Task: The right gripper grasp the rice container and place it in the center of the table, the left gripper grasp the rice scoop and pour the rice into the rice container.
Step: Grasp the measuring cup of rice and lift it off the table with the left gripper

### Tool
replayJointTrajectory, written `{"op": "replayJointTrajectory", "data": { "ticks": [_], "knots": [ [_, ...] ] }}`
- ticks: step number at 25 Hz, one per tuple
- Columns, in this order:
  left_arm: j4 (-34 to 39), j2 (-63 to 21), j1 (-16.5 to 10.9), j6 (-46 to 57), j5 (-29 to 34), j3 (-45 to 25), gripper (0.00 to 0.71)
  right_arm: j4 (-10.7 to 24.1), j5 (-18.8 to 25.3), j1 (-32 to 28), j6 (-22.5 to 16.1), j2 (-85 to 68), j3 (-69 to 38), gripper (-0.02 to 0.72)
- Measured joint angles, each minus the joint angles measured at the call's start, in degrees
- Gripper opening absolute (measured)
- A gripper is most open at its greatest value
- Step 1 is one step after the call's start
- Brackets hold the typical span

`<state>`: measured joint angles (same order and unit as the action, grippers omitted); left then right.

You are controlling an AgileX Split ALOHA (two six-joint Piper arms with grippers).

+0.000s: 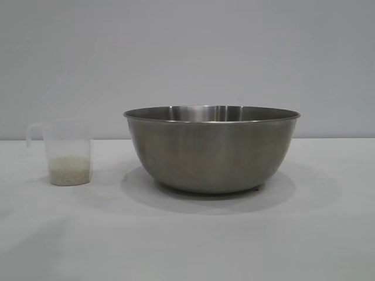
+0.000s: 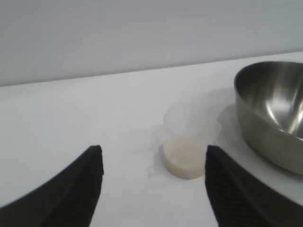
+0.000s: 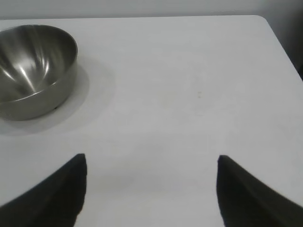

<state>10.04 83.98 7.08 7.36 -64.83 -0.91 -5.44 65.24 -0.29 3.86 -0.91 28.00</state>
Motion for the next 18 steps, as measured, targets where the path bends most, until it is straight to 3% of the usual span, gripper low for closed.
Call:
{"op": "replayJointTrajectory", "data": {
  "ticks": [8, 12, 18],
  "knots": [
    [-0.1, 17.2, 0.0, 0.0, -0.2, 4.3, 0.400, 0.0, 0.0, 0.0, 0.0, 0.0, 0.0, 0.525],
    [0.2, 19.0, 0.0, 0.0, -0.2, 6.9, 0.255, 0.0, 0.0, 0.0, 0.0, 0.0, 0.0, 0.525],
    [0.2, 19.0, 0.0, 0.0, -0.3, 9.9, 0.259, 0.0, 0.0, 0.0, 0.0, 0.0, 0.0, 0.525]
  ]
}}
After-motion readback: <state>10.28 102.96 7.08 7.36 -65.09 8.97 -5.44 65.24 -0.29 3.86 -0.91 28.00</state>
